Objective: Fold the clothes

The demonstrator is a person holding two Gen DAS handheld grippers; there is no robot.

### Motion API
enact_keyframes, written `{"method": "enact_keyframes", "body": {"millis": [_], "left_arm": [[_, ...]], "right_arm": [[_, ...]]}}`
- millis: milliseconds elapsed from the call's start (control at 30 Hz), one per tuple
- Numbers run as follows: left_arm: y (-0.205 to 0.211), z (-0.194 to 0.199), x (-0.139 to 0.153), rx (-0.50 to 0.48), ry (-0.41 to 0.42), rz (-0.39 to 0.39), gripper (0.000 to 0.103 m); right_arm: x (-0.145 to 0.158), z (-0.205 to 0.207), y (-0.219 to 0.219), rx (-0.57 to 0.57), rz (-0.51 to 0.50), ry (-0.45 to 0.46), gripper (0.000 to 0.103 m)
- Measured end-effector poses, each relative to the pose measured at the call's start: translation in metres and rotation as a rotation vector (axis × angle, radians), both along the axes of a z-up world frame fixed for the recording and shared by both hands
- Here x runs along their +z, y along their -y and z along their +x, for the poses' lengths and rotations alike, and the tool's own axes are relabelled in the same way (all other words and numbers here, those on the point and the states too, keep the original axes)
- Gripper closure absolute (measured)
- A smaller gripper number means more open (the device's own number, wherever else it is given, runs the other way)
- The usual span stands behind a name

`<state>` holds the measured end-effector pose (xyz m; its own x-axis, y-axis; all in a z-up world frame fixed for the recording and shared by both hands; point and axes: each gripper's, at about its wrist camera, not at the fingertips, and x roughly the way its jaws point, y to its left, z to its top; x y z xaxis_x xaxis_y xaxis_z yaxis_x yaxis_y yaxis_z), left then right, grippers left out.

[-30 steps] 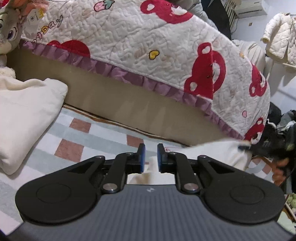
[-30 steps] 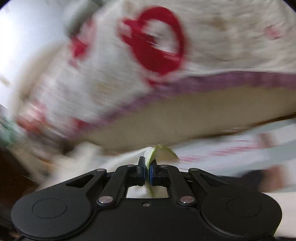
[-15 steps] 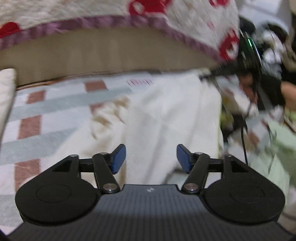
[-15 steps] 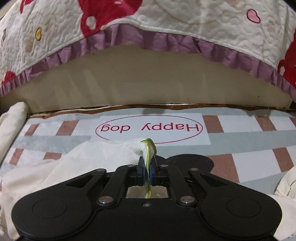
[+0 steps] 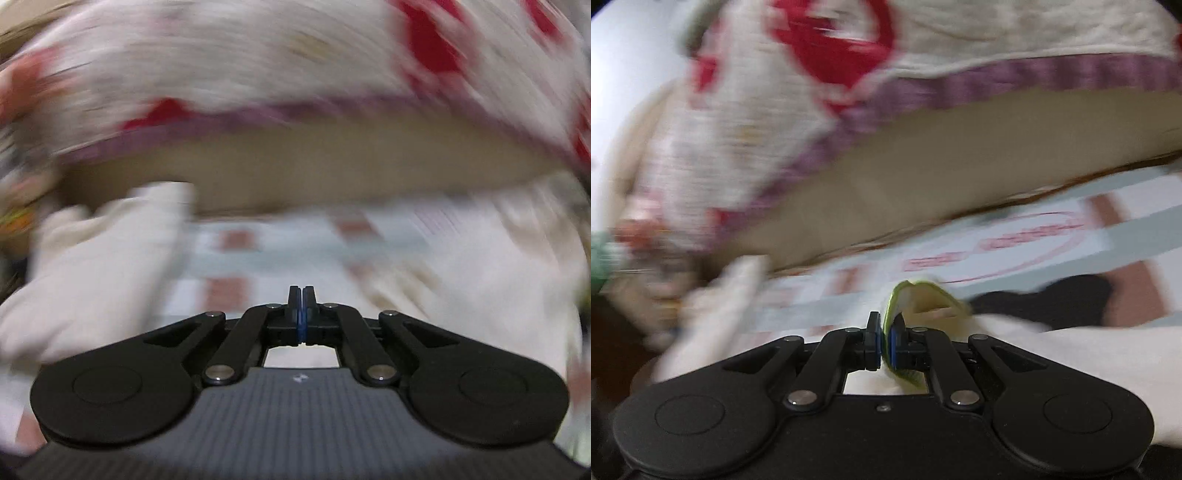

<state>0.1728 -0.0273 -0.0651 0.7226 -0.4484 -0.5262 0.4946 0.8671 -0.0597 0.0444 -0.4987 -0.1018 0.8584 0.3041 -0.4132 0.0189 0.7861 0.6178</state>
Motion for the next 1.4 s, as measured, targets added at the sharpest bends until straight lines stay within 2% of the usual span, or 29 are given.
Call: {"method": "enact_keyframes", "body": {"millis": [33, 67, 133, 167, 233, 300, 333, 400, 433, 533, 667, 700, 733, 767, 833, 867, 933, 1000, 1033, 1200, 1300, 1367, 1400], "left_arm": [[-0.003, 0.002, -0.001, -0.003, -0.010, -0.018, 0.103], [-0.003, 0.002, -0.005, -0.046, -0.044, -0.040, 0.103], [-0.002, 0.004, -0.015, -0.133, -0.111, -0.085, 0.101], [0.004, 0.000, -0.018, -0.179, -0.123, -0.084, 0.100], [0.023, -0.012, -0.021, -0.275, -0.109, -0.043, 0.096], [0.043, -0.024, -0.025, -0.369, -0.105, -0.005, 0.085], [0.053, -0.031, -0.029, -0.418, -0.120, 0.009, 0.077], [0.069, -0.043, -0.041, -0.486, -0.141, 0.060, 0.072], [0.076, -0.046, -0.047, -0.504, -0.145, 0.084, 0.070], [0.094, -0.042, -0.059, -0.499, -0.151, 0.107, 0.037], [0.108, -0.028, -0.078, -0.495, -0.243, 0.042, 0.033], [0.110, -0.026, -0.083, -0.487, -0.261, 0.038, 0.034], [0.111, -0.024, -0.088, -0.464, -0.271, 0.043, 0.049], [0.111, -0.022, -0.092, -0.447, -0.280, 0.060, 0.099], [0.103, -0.018, -0.086, -0.391, -0.246, 0.093, 0.103], [0.092, -0.018, -0.075, -0.344, -0.201, 0.083, 0.103], [0.061, -0.021, -0.044, -0.226, -0.075, 0.024, 0.103], [0.019, -0.021, -0.018, -0.093, -0.053, -0.093, 0.103], [0.009, -0.021, -0.013, -0.073, -0.064, -0.127, 0.103], [0.015, -0.020, -0.022, -0.178, -0.144, -0.165, 0.103], [0.018, -0.020, -0.027, -0.240, -0.192, -0.188, 0.091], [0.041, -0.027, -0.032, -0.317, -0.188, -0.157, 0.056], [0.056, -0.031, -0.035, -0.360, -0.180, -0.134, 0.049]], "right_arm": [[0.002, -0.005, -0.010, 0.058, 0.037, 0.024, 0.095], [0.002, -0.007, -0.021, 0.100, 0.031, 0.017, 0.095], [0.001, -0.009, -0.043, 0.152, -0.024, -0.022, 0.095], [-0.001, -0.009, -0.051, 0.160, -0.057, -0.043, 0.095], [-0.001, -0.009, -0.051, 0.149, -0.073, -0.056, 0.095], [0.000, -0.008, -0.049, 0.132, -0.082, -0.065, 0.095], [0.000, -0.008, -0.048, 0.124, -0.086, -0.070, 0.095], [0.011, -0.009, -0.046, 0.128, -0.104, -0.058, 0.095], [0.017, -0.010, -0.046, 0.137, -0.119, -0.047, 0.095], [0.031, -0.010, -0.050, 0.171, -0.141, -0.037, 0.095], [0.034, -0.010, -0.052, 0.186, -0.096, -0.023, 0.095], [0.032, -0.011, -0.051, 0.186, -0.073, -0.017, 0.095], [0.029, -0.012, -0.051, 0.188, -0.060, -0.013, 0.095], [0.027, -0.013, -0.052, 0.193, -0.051, -0.010, 0.095], [0.022, -0.014, -0.056, 0.219, -0.048, -0.005, 0.095], [0.020, -0.014, -0.059, 0.230, -0.048, -0.006, 0.095], [0.016, -0.015, -0.064, 0.247, -0.048, -0.014, 0.095], [0.015, -0.015, -0.071, 0.268, -0.062, -0.039, 0.095], [0.015, -0.016, -0.076, 0.280, -0.076, -0.053, 0.095], [0.006, -0.022, -0.096, 0.329, -0.111, -0.131, 0.095], [0.004, -0.027, -0.095, 0.322, -0.092, -0.132, 0.095], [0.007, -0.031, -0.092, 0.320, -0.078, -0.125, 0.095], [0.009, -0.033, -0.090, 0.316, -0.067, -0.117, 0.095]]}}
